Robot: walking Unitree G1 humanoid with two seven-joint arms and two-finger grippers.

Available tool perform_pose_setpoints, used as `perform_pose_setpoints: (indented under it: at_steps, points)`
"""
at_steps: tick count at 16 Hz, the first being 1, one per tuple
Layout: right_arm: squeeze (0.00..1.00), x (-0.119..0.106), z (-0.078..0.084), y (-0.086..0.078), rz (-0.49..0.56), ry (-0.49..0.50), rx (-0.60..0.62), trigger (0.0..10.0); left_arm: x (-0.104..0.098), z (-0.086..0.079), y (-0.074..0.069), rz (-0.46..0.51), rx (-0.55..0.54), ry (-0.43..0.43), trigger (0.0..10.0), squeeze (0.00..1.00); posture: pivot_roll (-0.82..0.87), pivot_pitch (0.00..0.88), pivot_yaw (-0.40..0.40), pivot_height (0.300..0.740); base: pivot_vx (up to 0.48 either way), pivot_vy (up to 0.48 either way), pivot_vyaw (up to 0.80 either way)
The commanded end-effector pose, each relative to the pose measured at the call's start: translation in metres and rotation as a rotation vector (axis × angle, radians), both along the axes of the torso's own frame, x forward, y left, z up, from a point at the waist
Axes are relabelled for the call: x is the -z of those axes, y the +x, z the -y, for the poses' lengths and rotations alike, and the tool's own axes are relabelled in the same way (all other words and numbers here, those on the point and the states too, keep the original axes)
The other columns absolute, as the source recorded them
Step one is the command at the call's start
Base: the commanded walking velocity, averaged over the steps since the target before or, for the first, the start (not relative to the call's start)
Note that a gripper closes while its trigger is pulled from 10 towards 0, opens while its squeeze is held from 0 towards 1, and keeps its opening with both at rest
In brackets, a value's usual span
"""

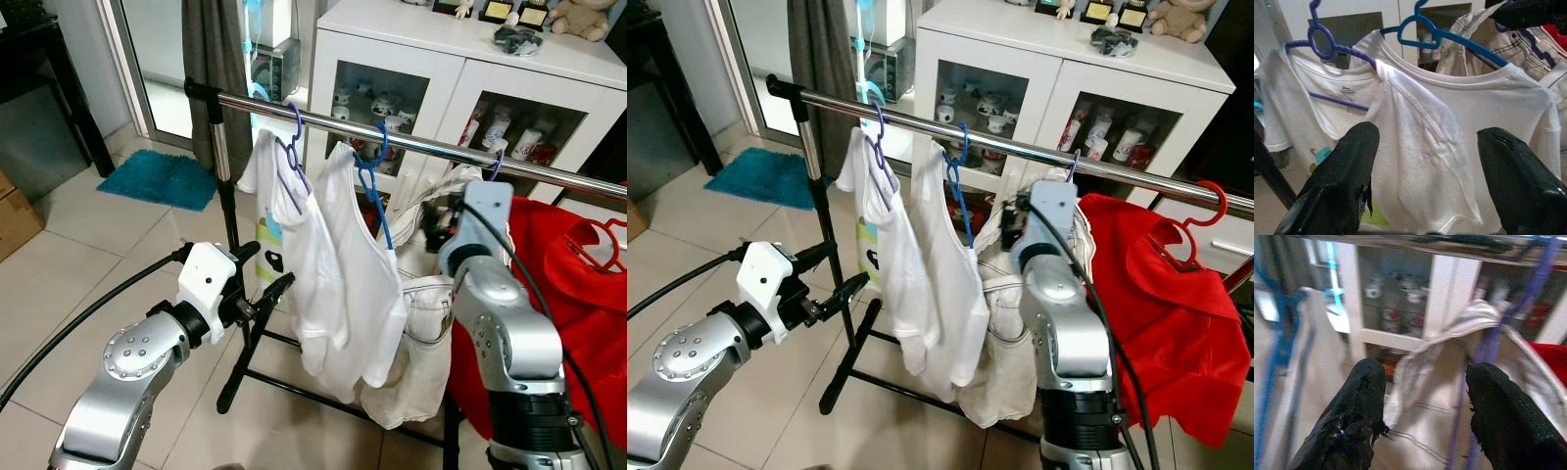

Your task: Hang hanger

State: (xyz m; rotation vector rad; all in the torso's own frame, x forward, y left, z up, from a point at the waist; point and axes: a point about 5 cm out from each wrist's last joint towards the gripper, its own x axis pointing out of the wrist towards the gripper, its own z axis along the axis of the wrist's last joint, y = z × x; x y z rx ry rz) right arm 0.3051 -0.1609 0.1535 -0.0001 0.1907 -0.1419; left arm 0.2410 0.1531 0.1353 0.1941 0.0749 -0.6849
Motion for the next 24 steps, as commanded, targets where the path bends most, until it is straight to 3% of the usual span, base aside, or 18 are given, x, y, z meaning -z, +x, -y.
perform_pose_setpoints:
  at_steps: [1,2,6,9,16,18,20,24]
  points:
    - [0.98,0.001,0.01,0.001,-0.019,-0.02,0.057,10.0,0.001,0.003,-0.001,-0.014,0.024,0.006,10.0,0.0,-0.04,0.0,-0.08,0.74,0.0,0.0,0.0]
    - [0.0,0.001,0.014,0.0,-0.029,-0.032,0.077,10.0,0.001,0.003,-0.001,-0.014,0.03,0.006,10.0,0.0,-0.04,0.0,-0.08,0.74,0.0,0.0,0.0]
    - [0.0,0.005,0.02,0.002,-0.066,-0.003,0.106,10.0,-0.001,0.009,-0.002,-0.031,0.12,-0.019,10.0,0.0,-0.05,0.0,-0.083,0.74,0.0,0.0,0.0]
    - [0.0,0.007,0.019,0.014,-0.076,0.058,0.083,10.0,-0.008,0.015,-0.002,-0.038,0.226,-0.039,10.0,0.0,-0.05,0.0,-0.077,0.74,0.0,0.0,0.0]
    - [0.0,0.013,0.028,0.037,-0.095,0.086,0.113,9.8,-0.012,0.015,0.0,-0.032,0.251,-0.04,10.0,0.0,-0.05,0.0,-0.076,0.74,0.0,0.0,0.0]
    - [0.0,0.015,0.03,0.04,-0.101,0.085,0.119,9.3,-0.012,0.015,0.0,-0.034,0.251,-0.039,10.0,0.0,-0.05,0.0,-0.076,0.74,0.0,0.0,0.0]
    - [0.0,0.021,0.034,0.041,-0.118,0.089,0.129,6.6,-0.012,0.014,0.0,-0.036,0.251,-0.037,10.0,0.0,-0.05,0.0,-0.074,0.74,0.0,0.0,0.0]
    - [0.0,0.024,0.042,0.047,-0.119,0.086,0.159,5.4,-0.011,0.014,0.001,-0.037,0.256,-0.032,10.0,0.0,-0.05,0.0,-0.067,0.74,0.0,0.0,0.0]
